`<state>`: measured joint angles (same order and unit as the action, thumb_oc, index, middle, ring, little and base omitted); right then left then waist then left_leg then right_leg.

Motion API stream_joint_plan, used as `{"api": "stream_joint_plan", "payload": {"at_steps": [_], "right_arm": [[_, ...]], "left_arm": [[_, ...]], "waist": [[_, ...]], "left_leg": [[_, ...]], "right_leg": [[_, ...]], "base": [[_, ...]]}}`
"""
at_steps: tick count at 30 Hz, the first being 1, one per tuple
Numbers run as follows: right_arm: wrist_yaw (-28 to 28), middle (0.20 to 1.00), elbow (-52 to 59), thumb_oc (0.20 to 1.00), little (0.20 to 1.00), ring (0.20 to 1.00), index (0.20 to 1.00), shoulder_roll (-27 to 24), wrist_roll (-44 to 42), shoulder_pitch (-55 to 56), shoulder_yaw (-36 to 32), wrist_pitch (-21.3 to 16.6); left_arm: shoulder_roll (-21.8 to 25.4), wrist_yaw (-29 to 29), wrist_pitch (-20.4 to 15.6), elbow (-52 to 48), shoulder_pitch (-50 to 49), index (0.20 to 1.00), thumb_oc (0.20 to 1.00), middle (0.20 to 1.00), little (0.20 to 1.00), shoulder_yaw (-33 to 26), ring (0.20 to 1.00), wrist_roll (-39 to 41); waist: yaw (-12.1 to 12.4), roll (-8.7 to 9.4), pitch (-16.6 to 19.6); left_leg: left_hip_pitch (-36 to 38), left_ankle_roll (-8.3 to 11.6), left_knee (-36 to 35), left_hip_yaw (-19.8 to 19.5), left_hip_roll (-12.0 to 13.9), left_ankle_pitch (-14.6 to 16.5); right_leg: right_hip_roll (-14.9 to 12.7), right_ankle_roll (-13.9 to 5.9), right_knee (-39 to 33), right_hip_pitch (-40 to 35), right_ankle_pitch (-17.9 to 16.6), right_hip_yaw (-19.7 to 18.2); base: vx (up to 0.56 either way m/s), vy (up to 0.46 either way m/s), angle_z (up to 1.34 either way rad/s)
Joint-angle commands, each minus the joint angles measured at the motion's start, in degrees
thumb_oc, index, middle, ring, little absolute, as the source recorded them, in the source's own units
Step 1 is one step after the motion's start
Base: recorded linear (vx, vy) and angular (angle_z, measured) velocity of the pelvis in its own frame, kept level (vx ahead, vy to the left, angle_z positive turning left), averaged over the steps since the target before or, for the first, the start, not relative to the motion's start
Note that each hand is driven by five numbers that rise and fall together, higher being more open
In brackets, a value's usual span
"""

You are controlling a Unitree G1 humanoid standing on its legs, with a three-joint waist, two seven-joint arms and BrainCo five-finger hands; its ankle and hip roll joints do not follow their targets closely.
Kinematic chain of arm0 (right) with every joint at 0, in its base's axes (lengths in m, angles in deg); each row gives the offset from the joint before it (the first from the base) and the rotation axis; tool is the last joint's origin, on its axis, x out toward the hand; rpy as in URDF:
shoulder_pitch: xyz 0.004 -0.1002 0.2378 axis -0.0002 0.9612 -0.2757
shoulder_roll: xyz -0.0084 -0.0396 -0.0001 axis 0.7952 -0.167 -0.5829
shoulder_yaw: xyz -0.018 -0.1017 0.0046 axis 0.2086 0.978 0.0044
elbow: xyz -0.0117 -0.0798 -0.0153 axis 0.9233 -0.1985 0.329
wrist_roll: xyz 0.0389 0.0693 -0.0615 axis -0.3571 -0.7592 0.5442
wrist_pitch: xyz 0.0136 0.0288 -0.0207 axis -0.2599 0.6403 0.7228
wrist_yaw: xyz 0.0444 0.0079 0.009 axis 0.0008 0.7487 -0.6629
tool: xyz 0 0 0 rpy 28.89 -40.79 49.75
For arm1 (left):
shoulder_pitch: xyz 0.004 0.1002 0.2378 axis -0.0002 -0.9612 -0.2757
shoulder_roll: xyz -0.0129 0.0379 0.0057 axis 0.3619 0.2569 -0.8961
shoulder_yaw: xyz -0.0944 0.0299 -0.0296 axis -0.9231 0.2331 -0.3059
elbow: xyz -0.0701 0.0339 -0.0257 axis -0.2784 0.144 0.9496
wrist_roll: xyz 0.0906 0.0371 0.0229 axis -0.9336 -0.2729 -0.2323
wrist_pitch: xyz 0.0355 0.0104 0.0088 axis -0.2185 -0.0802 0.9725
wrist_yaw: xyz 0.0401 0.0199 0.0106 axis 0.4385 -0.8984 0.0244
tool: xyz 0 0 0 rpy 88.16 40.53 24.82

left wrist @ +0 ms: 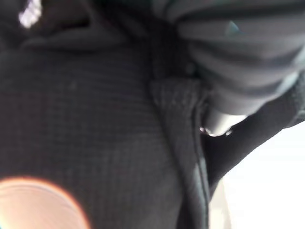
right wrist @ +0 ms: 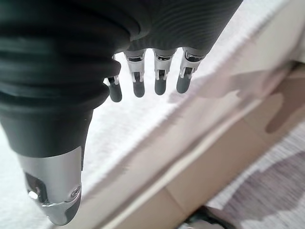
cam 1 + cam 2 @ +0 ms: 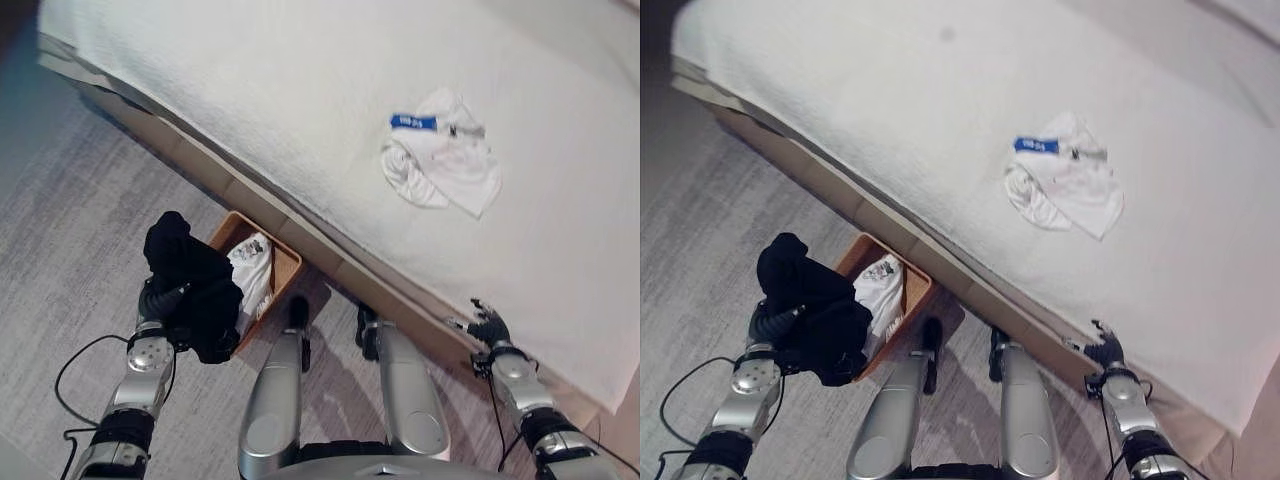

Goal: Pick up clothes into the bucket

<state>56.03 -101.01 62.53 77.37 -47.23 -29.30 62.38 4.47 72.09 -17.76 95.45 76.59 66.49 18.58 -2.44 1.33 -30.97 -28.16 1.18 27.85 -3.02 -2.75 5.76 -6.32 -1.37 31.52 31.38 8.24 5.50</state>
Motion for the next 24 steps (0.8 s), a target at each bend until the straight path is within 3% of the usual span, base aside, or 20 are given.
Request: {"api": "stream_joint_plan", "payload": {"at_steps": [1,7,8,9,10,15,16,17,24], "right_arm": [[1.4,1.0,4.04,1.0,1.0,1.0,1.0,-3.25,-1.69,1.4,2.11,-2.29],[2.58,1.0,6.23,1.0,1.0,1.0,1.0,-5.06,-3.99,1.41,1.08,-3.18],[2.96,1.0,6.58,1.0,1.0,1.0,1.0,-5.56,-4.71,1.86,1.07,-3.29],[2.97,1.0,6.64,1.0,1.0,1.0,1.0,-5.55,-4.71,1.39,0.86,-3.3],[3.62,1.0,6.87,1.0,1.0,1.0,1.0,-5.9,-5.27,2.14,0.65,-3.35],[4.75,1.0,6.53,1.0,1.0,1.0,1.0,-6.15,-6.73,1.38,0.58,-3.47],[5.02,1.0,6.4,1.0,1.0,1.0,1.0,-6.16,-6.88,1.14,0.59,-3.43],[5.29,1.0,6.46,1.0,1.0,1.0,1.0,-6.07,-7.0,0.89,0.8,-3.41],[7.18,1.0,10.01,1.0,1.0,1.0,1.0,-5.62,-8.3,-0.33,-0.1,-3.42]], "left_arm": [[5.52,4.33,-0.5,0.82,-1.21,0.2,0.2,0.2,0.2,-1.61,0.2,-2.99],[7.24,6.07,0.52,0.38,0.01,0.2,0.2,0.2,0.2,-0.96,0.2,-3.69],[7.59,6.59,1.08,1.35,0.5,0.2,0.2,0.2,0.2,-0.41,0.2,-3.76],[7.64,6.6,1.07,1.3,0.98,0.2,0.2,0.2,0.2,-0.56,0.2,-3.76],[7.56,7.1,1.31,1.38,0.92,0.2,0.2,0.2,0.2,-0.54,0.2,-2.88],[8.19,8.77,2.66,4.21,3.27,0.2,0.2,0.2,0.2,-0.01,0.2,-2.59],[8.33,9.15,3.33,4.95,3.62,0.275,0.275,0.275,0.275,0.26,0.275,-3.21],[8.53,9.94,4.46,5.74,4.04,1.0,1.0,1.0,1.0,0.6,1.0,-4.47],[9.59,11.0,8.69,7.47,5.14,1.0,1.0,1.0,1.0,0.45,1.0,-8.78]], "waist": [[-0.64,1.98,1.18],[-1.91,2.51,1.18],[-2.09,2.74,1.18],[-2.23,2.83,1.18],[-2.36,3.07,1.18],[-2.69,3.63,1.18],[-2.7,3.67,1.18],[-2.72,3.79,1.18],[-3.05,4.11,1.18]], "left_leg": [[-6.05,-2.0,6.73,0.39,0.26,2.9],[-14.69,-1.74,12.87,0.43,0.55,4.46],[-16.16,-1.57,15.53,0.17,0.91,7.18],[-17.42,-1.73,14.69,0.44,0.79,5.0],[-18.56,-1.66,17.23,0.08,1.08,7.84],[-23.68,-1.84,20.95,0.22,1.23,9.19],[-24.33,-1.85,21.33,0.37,1.26,9.33],[-25.06,-1.91,21.91,0.55,1.36,9.58],[-27.19,-2.08,22.8,0.81,1.65,10.05]], "right_leg": [[-3.49,-3.99,-0.37,1.87,-2.89,-5.09],[-3.03,-3.6,4.68,10.34,-1.5,-5.6],[-2.55,-3.73,7.05,11.93,0.86,-6.15],[-2.75,-3.45,6.05,13.05,-1.13,-6.02],[-2.43,-3.56,8.5,14.23,1.48,-6.25],[-2.0,-3.3,11.68,19.2,2.46,-6.28],[-1.99,-3.27,12.03,19.88,2.54,-6.29],[-1.83,-3.25,12.56,20.71,2.6,-6.28],[-1.83,-3.19,12.87,22.82,2.76,-6.09]], "base": [[-0.04,0.052,-0.36],[-0.01,0.033,-0.15],[0.0,0.0,0.0],[0.07,0.025,-0.09],[0.0,0.016,-0.11],[0.02,0.008,-0.04],[0.0,0.0,0.0],[0.01,0.022,-0.03],[0.01,0.013,-0.05]]}}
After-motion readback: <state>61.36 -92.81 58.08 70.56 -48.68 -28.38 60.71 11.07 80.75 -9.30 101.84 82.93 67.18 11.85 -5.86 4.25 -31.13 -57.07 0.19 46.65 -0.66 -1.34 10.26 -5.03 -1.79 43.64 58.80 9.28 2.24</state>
